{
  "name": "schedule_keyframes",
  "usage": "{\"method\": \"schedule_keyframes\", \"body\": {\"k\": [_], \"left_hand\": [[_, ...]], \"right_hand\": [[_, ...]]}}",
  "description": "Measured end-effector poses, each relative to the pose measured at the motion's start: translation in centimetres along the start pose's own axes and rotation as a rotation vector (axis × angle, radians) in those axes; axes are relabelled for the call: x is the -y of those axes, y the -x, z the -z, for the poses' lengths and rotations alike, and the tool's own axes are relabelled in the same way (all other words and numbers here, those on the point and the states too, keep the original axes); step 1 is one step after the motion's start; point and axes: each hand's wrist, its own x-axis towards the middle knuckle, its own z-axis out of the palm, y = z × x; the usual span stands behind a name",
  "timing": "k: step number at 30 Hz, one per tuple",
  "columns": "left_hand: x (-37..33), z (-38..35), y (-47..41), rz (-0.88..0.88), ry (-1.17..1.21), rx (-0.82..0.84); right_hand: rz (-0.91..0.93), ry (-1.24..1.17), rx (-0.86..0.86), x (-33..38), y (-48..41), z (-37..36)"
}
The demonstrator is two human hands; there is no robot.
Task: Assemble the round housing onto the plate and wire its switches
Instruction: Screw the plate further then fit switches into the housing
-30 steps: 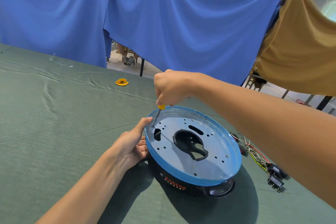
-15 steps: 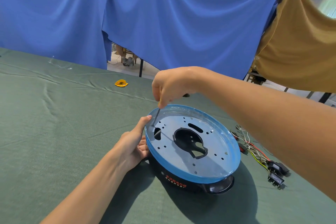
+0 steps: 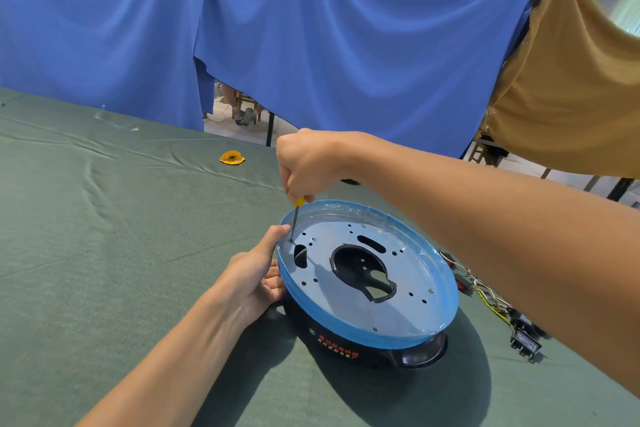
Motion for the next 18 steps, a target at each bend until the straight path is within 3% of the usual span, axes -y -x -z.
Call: {"method": "schedule_keyframes", "body": {"k": [8,18], "left_hand": [[0.0,-0.1,-0.1,0.006,0.007,-0.005],[0.0,0.2,-0.1,0.027,0.01,0.02]], "right_hand": [[-0.251,-0.315,0.131,-0.2,-0.1,-0.1],[-0.287,-0.31,0.179,-0.6,-0.1,-0.3]]}}
